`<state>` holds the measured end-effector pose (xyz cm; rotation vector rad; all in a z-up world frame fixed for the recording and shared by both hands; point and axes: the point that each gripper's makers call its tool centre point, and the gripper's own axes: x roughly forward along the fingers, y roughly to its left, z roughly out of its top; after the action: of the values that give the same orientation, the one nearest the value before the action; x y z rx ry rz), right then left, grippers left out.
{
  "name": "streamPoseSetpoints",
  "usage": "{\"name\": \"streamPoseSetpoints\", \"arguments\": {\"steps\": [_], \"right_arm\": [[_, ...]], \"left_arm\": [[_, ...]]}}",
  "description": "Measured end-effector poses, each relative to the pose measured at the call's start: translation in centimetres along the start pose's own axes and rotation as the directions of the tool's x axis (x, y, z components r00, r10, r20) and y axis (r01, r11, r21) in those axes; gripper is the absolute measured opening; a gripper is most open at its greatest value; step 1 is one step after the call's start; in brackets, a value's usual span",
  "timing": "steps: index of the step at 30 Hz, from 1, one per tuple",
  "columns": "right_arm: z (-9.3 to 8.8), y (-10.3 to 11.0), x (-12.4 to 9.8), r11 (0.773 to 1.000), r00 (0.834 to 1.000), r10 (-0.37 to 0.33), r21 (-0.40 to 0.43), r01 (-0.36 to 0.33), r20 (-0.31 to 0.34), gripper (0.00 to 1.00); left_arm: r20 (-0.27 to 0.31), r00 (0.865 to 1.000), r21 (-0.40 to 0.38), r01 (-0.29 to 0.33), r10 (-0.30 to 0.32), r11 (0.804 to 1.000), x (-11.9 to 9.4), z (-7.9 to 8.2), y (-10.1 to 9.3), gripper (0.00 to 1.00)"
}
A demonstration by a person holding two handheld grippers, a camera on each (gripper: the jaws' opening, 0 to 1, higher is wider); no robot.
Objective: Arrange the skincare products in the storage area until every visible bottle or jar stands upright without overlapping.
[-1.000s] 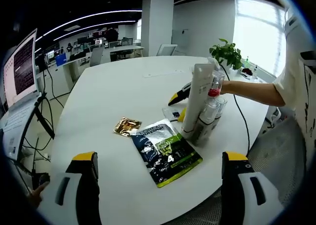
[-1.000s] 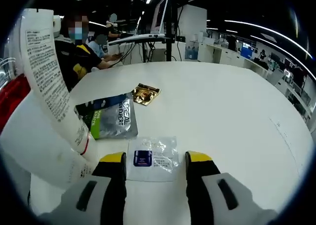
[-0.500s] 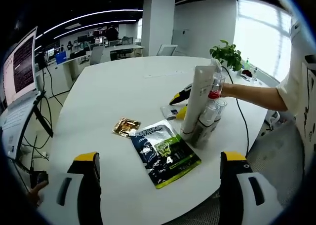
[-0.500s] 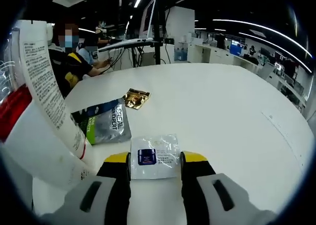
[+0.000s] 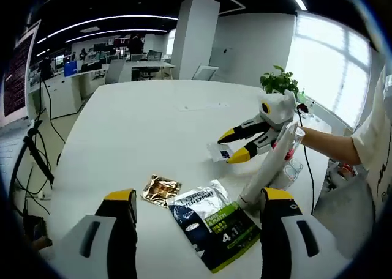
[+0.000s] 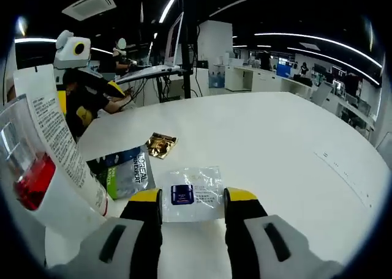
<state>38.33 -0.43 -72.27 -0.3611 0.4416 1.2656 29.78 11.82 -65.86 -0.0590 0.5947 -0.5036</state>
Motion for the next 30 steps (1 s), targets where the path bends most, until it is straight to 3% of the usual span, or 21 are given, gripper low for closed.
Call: {"name": "streamPoseSetpoints", "arguments": {"steps": [3,9,15,22,30], "right_arm": [[0.5,-0.1,0.1,1.0,1.0,-0.003,-0.001,0.003,0.016,0.4],[1.6,0.1,0.0,1.0,0.999,0.005,0.003,-0.005,0.051,0.4],[2.6,0.0,-0.2,1.0,0.997,0.003,-0.005,-0.003,0.075,0.4],[3.4,0.2,-0.2,1.0,0.996,0.007,-0.022,-0.006,0.09,0.4],[3.9,0.9,-0.3,0.999,0.994,0.023,-0.034,-0.019,0.104,0.4]], "left_arm": [[-0.013,0.997,0.012,0.076,-0.076,0.997,1.7,0.8,-0.8,0.67],[-0.023,0.988,-0.019,0.155,-0.155,0.988,5.1,1.6,-1.6,0.55],[-0.043,0.969,-0.084,0.239,-0.243,0.967,8.5,1.9,-2.7,0.49],[-0.063,0.961,-0.12,0.262,-0.271,0.957,10.6,2.0,-3.0,0.43],[-0.033,0.948,-0.194,0.304,-0.316,0.933,11.5,2.6,-3.9,0.32]]}}
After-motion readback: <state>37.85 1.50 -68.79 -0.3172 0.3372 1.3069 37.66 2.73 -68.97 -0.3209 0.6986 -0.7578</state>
